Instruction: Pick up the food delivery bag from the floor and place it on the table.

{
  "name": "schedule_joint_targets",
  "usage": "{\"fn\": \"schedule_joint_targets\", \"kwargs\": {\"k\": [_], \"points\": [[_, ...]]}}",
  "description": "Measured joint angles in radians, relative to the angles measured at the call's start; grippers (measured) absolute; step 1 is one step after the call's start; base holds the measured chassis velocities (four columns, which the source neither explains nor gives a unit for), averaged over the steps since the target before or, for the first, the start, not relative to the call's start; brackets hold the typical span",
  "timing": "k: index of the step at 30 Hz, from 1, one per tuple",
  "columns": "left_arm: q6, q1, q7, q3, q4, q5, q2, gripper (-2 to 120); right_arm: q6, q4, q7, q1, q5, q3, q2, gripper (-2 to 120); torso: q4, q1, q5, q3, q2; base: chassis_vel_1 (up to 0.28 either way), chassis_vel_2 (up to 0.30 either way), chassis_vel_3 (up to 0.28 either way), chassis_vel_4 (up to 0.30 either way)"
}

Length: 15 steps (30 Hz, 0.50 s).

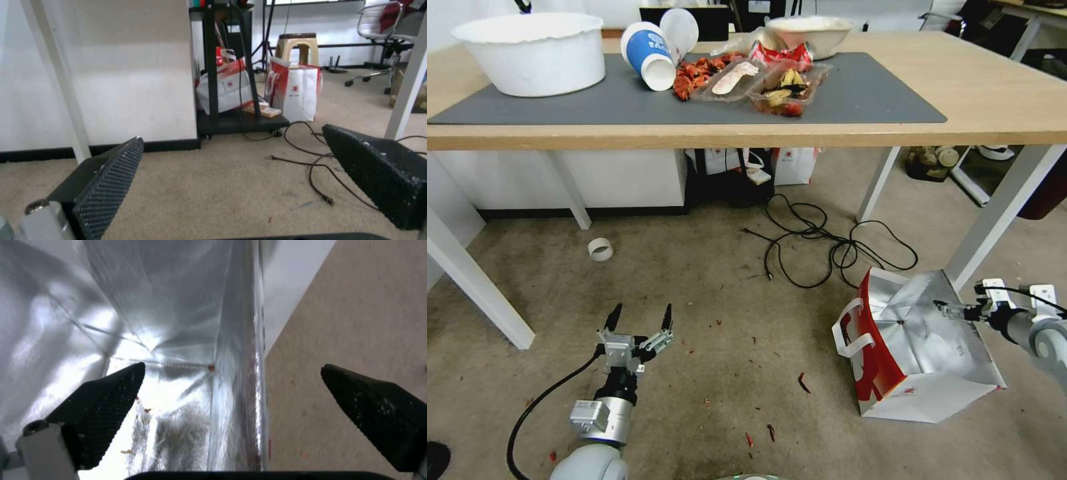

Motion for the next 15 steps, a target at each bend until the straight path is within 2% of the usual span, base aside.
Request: {"fn": "schedule_joint_targets", "kwargs": {"k": [4,13,14,15], "points": [[0.0,0.001,0.0,-0.001,0.0,0.0,0.001,100,0.0,-0.022,-0.022,0.001,-0.01,-0.001,0.009,99,-0.0001,0.0,0.0,0.0,0.0,0.0,0.0,0.0,0.0],[-0.001,0.001,0.0,0.001,0.004,0.0,0.001,100,0.002,-0.025,-0.047,0.011,-0.013,-0.002,0.021,73,0.0,0.0,-0.0001,0.0,0.0,0.0,0.0,0.0,0.0],[-0.001,0.001,0.0,0.001,0.004,0.0,0.001,100,0.002,-0.025,-0.047,0.011,-0.013,-0.002,0.021,73,0.0,0.0,-0.0001,0.0,0.0,0.0,0.0,0.0,0.0],[-0.001,0.001,0.0,0.001,0.006,0.0,0.002,100,0.002,-0.026,-0.048,0.014,-0.013,-0.004,0.021,67,0.0,0.0,0.0,0.0,0.0,0.0,0.0,0.0,0.0]]}}
